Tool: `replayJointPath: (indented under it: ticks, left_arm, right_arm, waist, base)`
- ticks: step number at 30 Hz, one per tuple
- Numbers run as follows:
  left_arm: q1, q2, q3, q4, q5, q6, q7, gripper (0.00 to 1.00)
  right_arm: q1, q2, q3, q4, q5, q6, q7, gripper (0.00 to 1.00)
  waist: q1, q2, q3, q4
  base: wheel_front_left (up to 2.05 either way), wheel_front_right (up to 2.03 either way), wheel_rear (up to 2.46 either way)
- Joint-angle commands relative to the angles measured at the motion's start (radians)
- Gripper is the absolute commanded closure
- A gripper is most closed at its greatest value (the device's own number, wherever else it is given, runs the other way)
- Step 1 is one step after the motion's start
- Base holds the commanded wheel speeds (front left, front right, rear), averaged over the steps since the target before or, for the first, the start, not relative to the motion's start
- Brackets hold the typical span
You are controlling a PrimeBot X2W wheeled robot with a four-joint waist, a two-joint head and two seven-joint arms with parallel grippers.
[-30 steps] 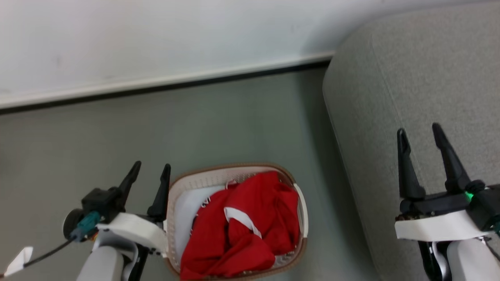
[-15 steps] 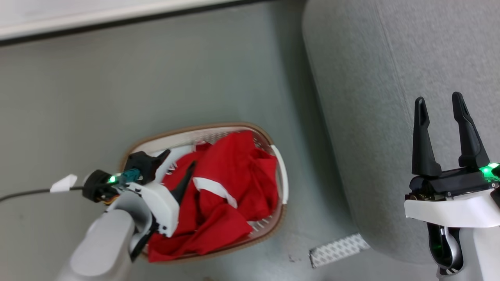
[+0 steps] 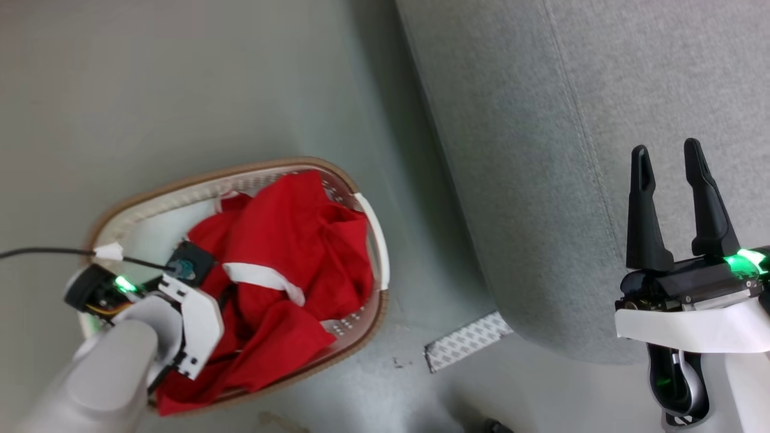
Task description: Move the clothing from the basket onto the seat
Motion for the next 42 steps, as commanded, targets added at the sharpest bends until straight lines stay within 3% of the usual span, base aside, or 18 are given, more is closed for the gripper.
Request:
replayJointPath:
  ticks: [1,7,21,22,24,25,32,42]
  left_arm:
    - [-0.018,0.009,-0.008,0.007,0.02,0.002,0.007,0.0]
    - [-0.042,0.031,-0.081,0.052,0.049,0.002,0.083,0.0]
    - [-0.002,0.027,-0.185,0.055,0.083,0.03,0.16,0.0]
    - [0.008,0.029,-0.186,0.048,0.079,0.033,0.163,0.16]
    - [0.025,0.033,-0.192,0.032,0.078,0.042,0.166,0.86]
    - [0.027,0.034,-0.194,0.018,0.079,0.042,0.163,1.0]
    - [0.048,0.032,-0.184,-0.086,0.057,0.086,0.173,1.0]
    - [0.08,-0.057,-0.18,-0.187,0.005,0.099,0.13,1.0]
  right_arm:
    - [-0.014,-0.001,0.003,-0.005,0.012,-0.002,0.001,0.0]
    - [-0.012,-0.002,0.021,-0.009,0.048,-0.002,0.001,0.0]
    - [0.017,-0.002,0.007,-0.018,0.06,-0.002,0.001,0.0]
    - [0.015,-0.002,0.009,-0.014,0.06,-0.002,0.001,0.0]
    - [0.009,-0.002,0.012,-0.012,0.06,-0.002,0.001,0.0]
    - [0.005,-0.002,0.012,-0.014,0.06,-0.002,0.001,0.0]
    - [-0.018,-0.001,0.027,-0.002,0.047,-0.002,0.001,0.0]
    - [-0.007,-0.002,-0.026,0.032,-0.053,-0.002,0.001,0.0]
  waist:
    - [-0.0002,0.0,0.028,-0.026]
    - [-0.0002,0.0,0.063,-0.063]
    - [-0.0002,0.0,0.094,-0.045]
    - [-0.0002,0.0,0.092,-0.045]
    - [-0.0002,0.0,0.087,-0.046]
    - [-0.0002,0.0,0.085,-0.046]
    - [-0.0002,0.0,0.048,-0.056]
    - [-0.0002,0.0,-0.159,0.031]
  base:
    - [0.0,0.0,0.0]
    - [0.0,0.0,0.0]
    - [0.0,0.0,0.0]
    - [0.0,0.0,0.0]
    - [0.0,0.0,0.0]
    - [0.0,0.0,0.0]
    - [0.0,0.0,0.0]
    - [0.0,0.0,0.0]
